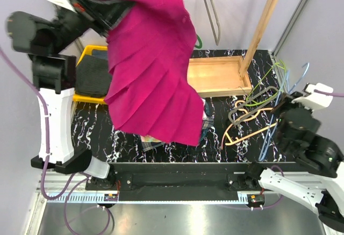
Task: Remove the skirt from the hanger
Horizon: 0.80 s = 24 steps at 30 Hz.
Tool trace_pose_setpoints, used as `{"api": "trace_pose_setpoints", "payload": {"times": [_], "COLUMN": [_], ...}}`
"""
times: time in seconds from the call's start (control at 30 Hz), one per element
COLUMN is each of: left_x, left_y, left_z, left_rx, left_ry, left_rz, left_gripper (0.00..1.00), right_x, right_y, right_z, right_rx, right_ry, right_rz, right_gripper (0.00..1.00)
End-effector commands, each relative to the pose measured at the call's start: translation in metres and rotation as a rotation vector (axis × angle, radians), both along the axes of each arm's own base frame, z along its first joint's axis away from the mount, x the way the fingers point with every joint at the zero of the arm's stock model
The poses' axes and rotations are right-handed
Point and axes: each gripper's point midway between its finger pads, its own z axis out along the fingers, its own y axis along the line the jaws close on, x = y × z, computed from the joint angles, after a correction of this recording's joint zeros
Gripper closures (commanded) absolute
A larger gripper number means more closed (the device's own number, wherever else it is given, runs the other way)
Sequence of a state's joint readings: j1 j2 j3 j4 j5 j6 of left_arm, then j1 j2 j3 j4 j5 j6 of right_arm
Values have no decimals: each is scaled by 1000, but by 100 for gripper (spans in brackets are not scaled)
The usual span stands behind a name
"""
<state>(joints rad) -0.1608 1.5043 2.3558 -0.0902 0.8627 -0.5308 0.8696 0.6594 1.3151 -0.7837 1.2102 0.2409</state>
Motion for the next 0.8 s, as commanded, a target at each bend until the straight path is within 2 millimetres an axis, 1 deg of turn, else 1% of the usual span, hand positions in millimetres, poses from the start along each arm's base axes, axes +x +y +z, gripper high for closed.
{"api": "trace_pose_setpoints", "payload": {"times": [0.0,0.03,0.07,0.1,0.13,0.17,0.2,0.23,0.27,0.3,0.33,0.37,0.4,0.43,0.47,0.5,0.53,0.57,0.6,0.63,0.67,0.7,0.73,0.77], "left_x": [13,24,35,44,58,69,78,87,94,102,102,103,102,92,89,80,71,73,70,63,65,57,57,56], "left_y": [-21,-33,-37,-40,-45,-45,-45,-48,-46,-44,-48,-48,-48,-51,-50,-48,-54,-48,-45,-45,-39,-36,-32,-30], "left_z": [-32,-66,-83,-102,-137,-154,-170,-198,-211,-224,-248,-261,-274,-301,-316,-327,-366,-382,-400,-430,-444,-468,-478,-484], "left_rx": [44,90,141,174,219,259,288,339,399,434,495,560,598,651,707,746,822,883,928,992,1053,1126,1171,1194], "left_ry": [-50,17,-11,17,92,92,109,148,103,109,143,103,109,138,106,81,99,71,79,104,102,137,147,177], "left_rz": [33,20,60,74,74,102,126,135,169,206,190,196,199,174,182,186,158,191,188,167,191,156,160,158], "left_gripper": [100,100,100,100,100,100,100,100,100,100,100,100,100,100,100,100,100,100,100,98,80,74,62,53], "right_x": [-6,-3,3,5,9,13,15,20,23,28,36,44,56,67,73,82,92,98,106,116,123,131,136,142], "right_y": [-24,-20,-14,-11,-7,-3,-2,3,3,5,8,-3,4,7,3,0,0,0,-3,-2,1,-8,-8,-7], "right_z": [-21,-28,-40,-46,-51,-60,-63,-71,-74,-77,-82,-81,-87,-84,-86,-87,-89,-88,-90,-96,-101,-111,-115,-121], "right_rx": [101,91,81,72,56,48,34,-2,-3,-5,-23,-22,-10,19,1,17,21,32,45,40,48,49,70,88], "right_ry": [-74,-65,-53,-47,-36,-30,-29,0,2,15,40,52,78,56,70,72,77,81,93,121,137,167,174,190], "right_rz": [-219,-220,-219,-227,-234,-244,-264,-261,-285,-289,-299,-345,-294,-283,-285,-270,-268,-263,-254,-252,-234,-258,-254,-231], "right_gripper": [100,100,100,100,100,100,100,100,100,100,100,100,100,100,100,100,100,100,100,100,100,98,96,93]}}
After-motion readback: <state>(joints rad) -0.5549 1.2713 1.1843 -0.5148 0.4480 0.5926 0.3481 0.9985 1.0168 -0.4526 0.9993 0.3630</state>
